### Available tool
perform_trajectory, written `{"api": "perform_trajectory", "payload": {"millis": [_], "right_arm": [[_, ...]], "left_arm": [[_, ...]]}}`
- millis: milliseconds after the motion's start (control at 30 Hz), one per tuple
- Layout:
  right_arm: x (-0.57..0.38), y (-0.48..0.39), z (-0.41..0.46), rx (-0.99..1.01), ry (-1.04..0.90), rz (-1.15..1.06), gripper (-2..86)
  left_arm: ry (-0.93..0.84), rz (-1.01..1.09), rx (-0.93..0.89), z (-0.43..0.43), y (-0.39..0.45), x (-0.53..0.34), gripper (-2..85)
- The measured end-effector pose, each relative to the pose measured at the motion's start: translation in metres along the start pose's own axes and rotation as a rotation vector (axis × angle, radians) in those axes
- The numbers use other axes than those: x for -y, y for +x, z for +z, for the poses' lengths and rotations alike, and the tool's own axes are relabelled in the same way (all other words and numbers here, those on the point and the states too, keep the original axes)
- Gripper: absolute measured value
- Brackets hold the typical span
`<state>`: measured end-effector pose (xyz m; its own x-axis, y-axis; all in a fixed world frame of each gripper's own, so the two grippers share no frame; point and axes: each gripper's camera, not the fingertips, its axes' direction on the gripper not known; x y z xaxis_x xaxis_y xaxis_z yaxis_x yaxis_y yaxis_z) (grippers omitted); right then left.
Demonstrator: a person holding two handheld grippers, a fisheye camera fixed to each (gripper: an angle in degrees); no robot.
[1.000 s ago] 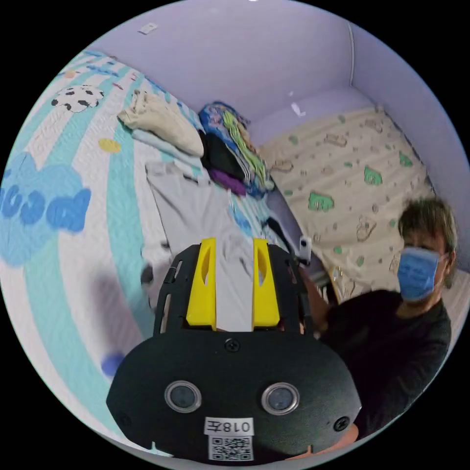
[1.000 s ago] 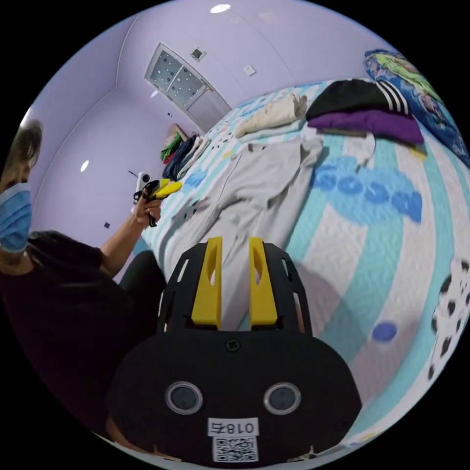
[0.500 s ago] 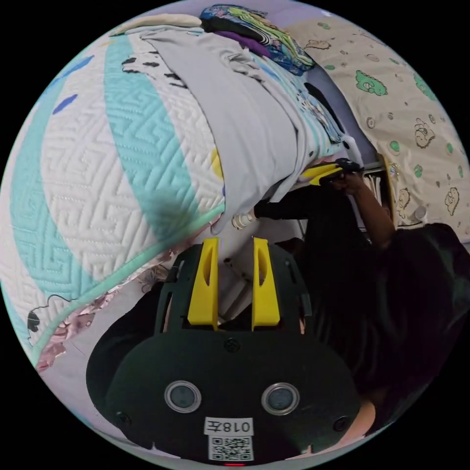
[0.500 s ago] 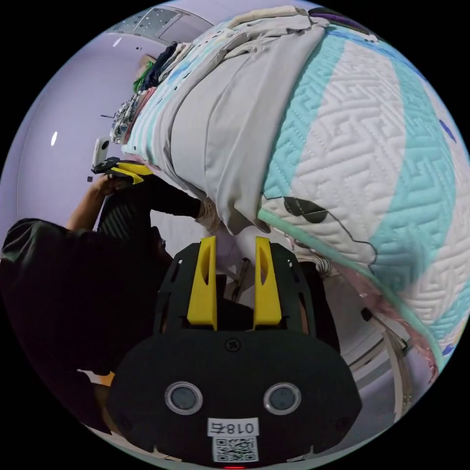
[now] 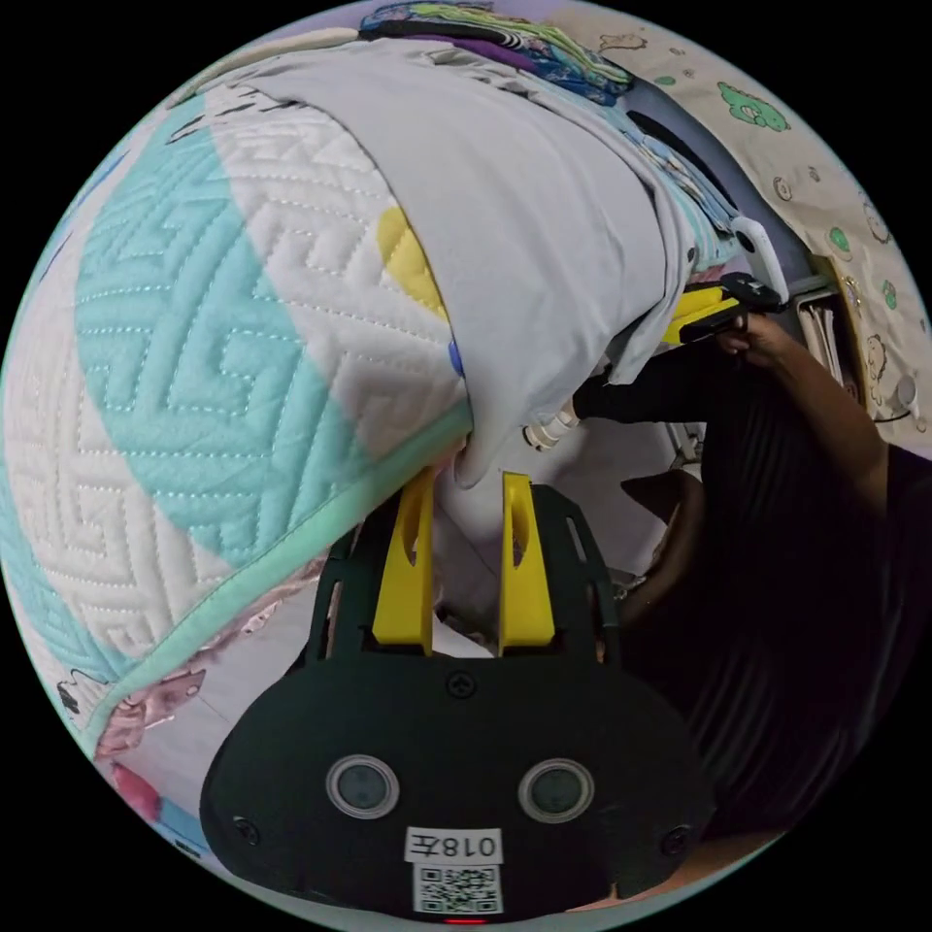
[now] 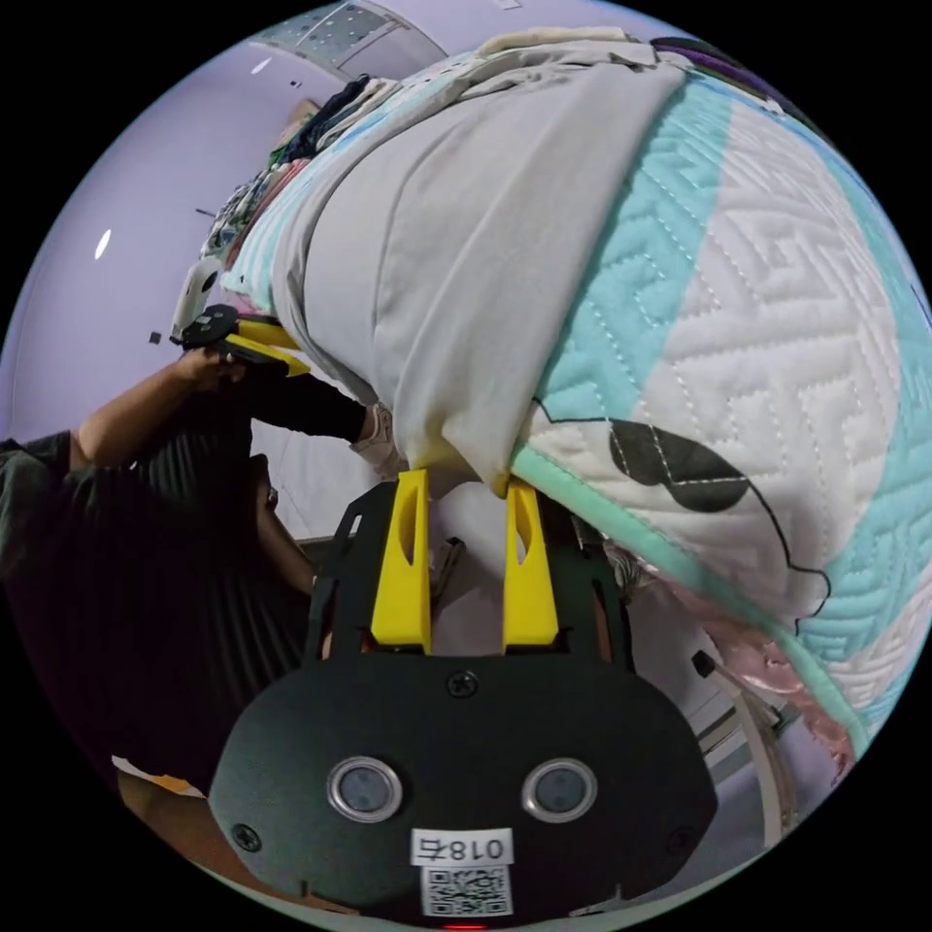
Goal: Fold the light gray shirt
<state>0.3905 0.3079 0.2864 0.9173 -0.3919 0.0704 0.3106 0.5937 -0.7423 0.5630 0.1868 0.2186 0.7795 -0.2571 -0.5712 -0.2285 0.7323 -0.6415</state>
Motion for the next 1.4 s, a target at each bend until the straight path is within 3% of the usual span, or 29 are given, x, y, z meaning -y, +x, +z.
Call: {"api": "perform_trajectory", "payload": {"millis": [433,533,667,967,1167,1400], "right_arm": [[-0.017,0.004,0.043,0.055,-0.045,-0.031,7.8],[-0.024,0.001,0.041,0.042,-0.039,-0.048,1.9],[-0.039,-0.008,0.029,0.068,-0.097,-0.057,0.3],[-0.084,-0.022,-0.059,0.351,0.077,-0.059,-0.2],[-0.082,-0.002,-0.082,0.519,0.195,-0.009,-0.2],[-0.061,0.032,-0.095,0.588,0.173,0.041,-0.2]], "left_arm": [[0.005,0.020,-0.023,0.028,0.001,-0.001,6.7],[-0.064,0.030,-0.062,0.033,-0.002,0.001,5.0],[-0.138,0.101,-0.222,0.019,0.002,-0.007,1.7],[0.079,0.116,-0.438,-0.056,-0.035,-0.043,-0.9],[0.159,0.020,-0.542,-0.051,-0.073,-0.040,-0.9],[-0.025,-0.093,-0.638,-0.023,-0.110,-0.012,-0.9]]}}
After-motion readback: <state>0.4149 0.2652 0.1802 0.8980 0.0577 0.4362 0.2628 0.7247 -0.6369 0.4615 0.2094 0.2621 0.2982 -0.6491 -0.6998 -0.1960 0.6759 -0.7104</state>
